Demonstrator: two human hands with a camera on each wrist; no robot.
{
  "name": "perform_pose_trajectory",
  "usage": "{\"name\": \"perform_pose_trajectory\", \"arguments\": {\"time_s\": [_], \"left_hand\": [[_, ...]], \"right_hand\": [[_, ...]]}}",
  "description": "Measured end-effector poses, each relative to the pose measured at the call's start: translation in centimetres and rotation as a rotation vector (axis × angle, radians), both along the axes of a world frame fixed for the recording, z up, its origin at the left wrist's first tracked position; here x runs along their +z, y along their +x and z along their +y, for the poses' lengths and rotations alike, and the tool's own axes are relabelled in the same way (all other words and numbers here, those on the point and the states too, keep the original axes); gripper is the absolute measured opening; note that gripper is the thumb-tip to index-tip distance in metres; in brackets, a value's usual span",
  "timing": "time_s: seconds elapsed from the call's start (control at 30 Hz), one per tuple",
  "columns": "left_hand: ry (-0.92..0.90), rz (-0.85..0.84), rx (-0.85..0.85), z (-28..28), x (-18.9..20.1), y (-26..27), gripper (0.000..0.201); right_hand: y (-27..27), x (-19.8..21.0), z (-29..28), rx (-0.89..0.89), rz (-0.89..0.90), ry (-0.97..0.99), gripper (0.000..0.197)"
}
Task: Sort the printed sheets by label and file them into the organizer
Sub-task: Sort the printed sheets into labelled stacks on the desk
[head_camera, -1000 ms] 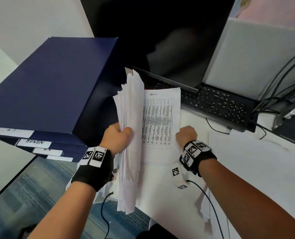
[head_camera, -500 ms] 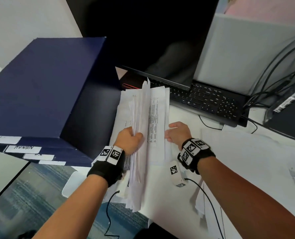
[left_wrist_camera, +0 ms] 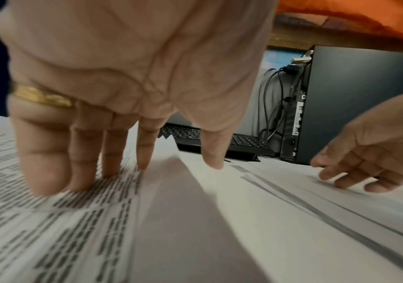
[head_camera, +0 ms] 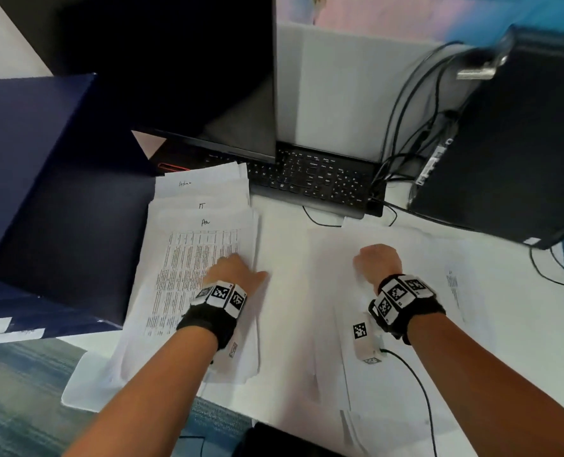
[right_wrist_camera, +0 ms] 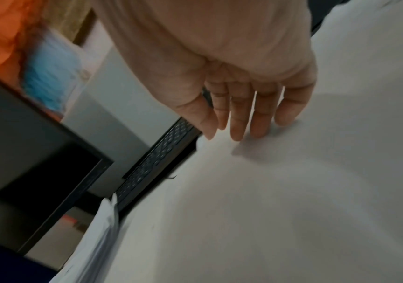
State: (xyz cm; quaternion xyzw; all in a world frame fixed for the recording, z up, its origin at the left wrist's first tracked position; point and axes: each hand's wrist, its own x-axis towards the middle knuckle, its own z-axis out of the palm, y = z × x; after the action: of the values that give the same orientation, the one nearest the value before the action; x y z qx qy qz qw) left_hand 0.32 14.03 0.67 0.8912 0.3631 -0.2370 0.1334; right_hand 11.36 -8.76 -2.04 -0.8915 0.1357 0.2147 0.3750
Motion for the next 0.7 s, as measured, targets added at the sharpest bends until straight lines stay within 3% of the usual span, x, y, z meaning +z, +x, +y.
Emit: {"name": "perform_pose_trajectory", "arguments": {"time_s": [0.13, 0.2, 0.3, 0.37, 0.47, 0.57, 0.63, 0.7], "left_hand": [[0.131, -0.032, -0.116, -3.0, 0.3, 0.0, 0.073], [0.14, -0.143, -0.219, -4.9, 0.3, 0.3, 0.063], [-0.092, -0.343, -0.275, -7.9, -0.2, 1.0, 0.04], [-0.256, -0.356, -0.261, -10.0, -0.7, 1.2, 0.03], [-0.393, -0.307, -0.152, -12.8, -1.9, 1.0, 0.033], [-0.531, -0.342, 0.081, -14.2, -2.7, 1.1, 0.05], [-0.536, -0.415, 0.14, -14.5, -3.0, 1.2, 0.04], [-0.486, -0.468, 0.02, -14.9, -2.8, 1.1, 0.02]], "right_hand": [[0.9, -0.3, -5.6, 0.207, 0.065, -0.34, 0.026], [1.1, -0.5, -7.6, 0.196, 0.074, -0.397, 0.026], [0.8, -0.6, -10.0, 0.12, 0.09, -0.498, 0.038], [0.7, -0.8, -11.3, 0.094, 0.098, -0.538, 0.043], [0.8, -1.4, -12.9, 0.051, 0.089, -0.422, 0.05], [0.8, -1.6, -14.2, 0.019, 0.079, -0.236, 0.059], [0.8, -1.6, -14.8, -0.021, 0.076, -0.126, 0.061], [1.0, -1.7, -15.1, -0.061, 0.072, -0.035, 0.057]]}}
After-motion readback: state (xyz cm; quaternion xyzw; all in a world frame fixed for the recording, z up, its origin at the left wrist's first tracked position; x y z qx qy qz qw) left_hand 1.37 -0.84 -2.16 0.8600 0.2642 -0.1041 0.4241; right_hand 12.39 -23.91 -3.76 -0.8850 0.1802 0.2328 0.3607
